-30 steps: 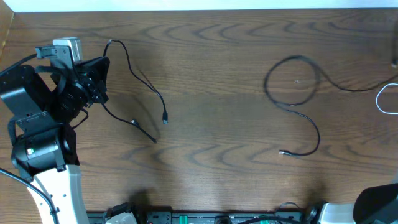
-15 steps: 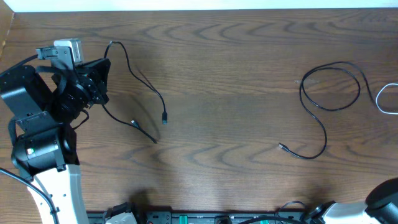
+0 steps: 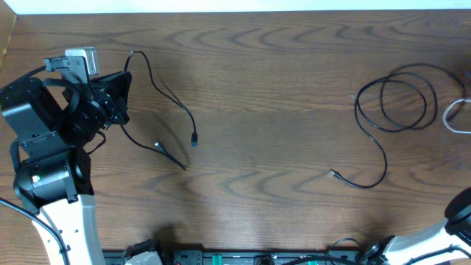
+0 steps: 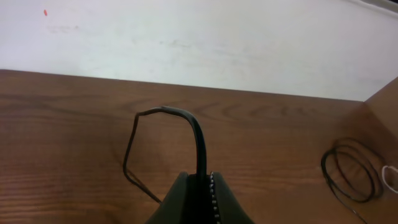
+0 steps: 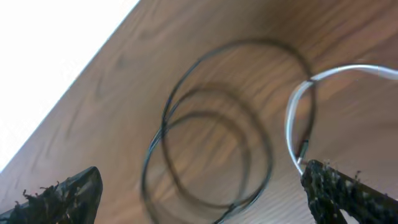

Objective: Untangle cables

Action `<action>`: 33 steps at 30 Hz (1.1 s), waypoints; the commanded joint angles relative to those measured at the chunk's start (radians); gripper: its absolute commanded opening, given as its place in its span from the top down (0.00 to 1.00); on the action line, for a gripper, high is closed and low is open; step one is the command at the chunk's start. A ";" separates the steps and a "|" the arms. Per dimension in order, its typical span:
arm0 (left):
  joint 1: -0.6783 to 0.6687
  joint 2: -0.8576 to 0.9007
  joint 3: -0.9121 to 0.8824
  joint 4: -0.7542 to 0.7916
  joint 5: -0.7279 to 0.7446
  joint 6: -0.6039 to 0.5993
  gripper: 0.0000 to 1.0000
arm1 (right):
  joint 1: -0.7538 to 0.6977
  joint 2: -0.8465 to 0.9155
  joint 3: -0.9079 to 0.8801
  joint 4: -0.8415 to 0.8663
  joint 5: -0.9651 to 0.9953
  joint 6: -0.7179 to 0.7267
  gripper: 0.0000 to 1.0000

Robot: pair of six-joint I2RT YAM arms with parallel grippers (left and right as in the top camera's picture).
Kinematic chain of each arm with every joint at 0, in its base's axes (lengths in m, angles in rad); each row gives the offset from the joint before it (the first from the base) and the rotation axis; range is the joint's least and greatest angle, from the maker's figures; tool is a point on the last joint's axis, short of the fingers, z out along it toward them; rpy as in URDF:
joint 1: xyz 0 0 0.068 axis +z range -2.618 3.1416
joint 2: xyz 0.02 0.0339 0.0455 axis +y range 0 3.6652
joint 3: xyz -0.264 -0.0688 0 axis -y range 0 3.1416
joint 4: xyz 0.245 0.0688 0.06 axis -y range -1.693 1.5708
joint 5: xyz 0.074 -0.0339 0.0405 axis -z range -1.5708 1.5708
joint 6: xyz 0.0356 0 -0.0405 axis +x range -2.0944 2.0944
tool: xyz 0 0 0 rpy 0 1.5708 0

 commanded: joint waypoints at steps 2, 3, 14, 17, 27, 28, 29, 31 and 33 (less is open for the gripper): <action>-0.002 -0.005 0.008 -0.003 0.018 0.005 0.92 | 0.153 -0.012 0.011 -0.105 0.074 -0.109 0.01; -0.002 -0.005 0.008 -0.005 0.018 0.005 0.93 | 0.190 -0.012 0.010 -0.124 0.130 -0.109 0.01; -0.002 -0.005 0.008 -0.034 0.017 0.006 0.93 | 0.502 -0.012 -0.164 -0.137 0.340 -0.435 0.01; -0.002 -0.005 0.008 -0.034 0.017 0.006 0.93 | 0.527 -0.012 -0.210 -0.100 0.339 -0.462 0.01; -0.002 -0.005 0.008 -0.036 0.017 0.006 0.93 | 0.552 -0.010 -0.441 0.212 0.338 -0.503 0.11; -0.002 -0.005 0.008 -0.035 0.017 0.006 0.93 | 0.554 -0.010 -0.476 0.255 0.338 -0.500 0.13; -0.002 -0.005 0.008 -0.035 0.017 0.006 0.93 | 0.555 -0.010 -0.503 0.285 0.338 -0.500 0.17; -0.002 -0.005 0.008 -0.035 0.017 0.006 0.92 | 0.560 -0.010 -0.550 0.343 0.338 -0.489 0.20; -0.002 -0.005 0.008 -0.035 0.017 0.006 0.93 | 0.566 -0.010 -0.590 0.399 0.338 -0.464 0.21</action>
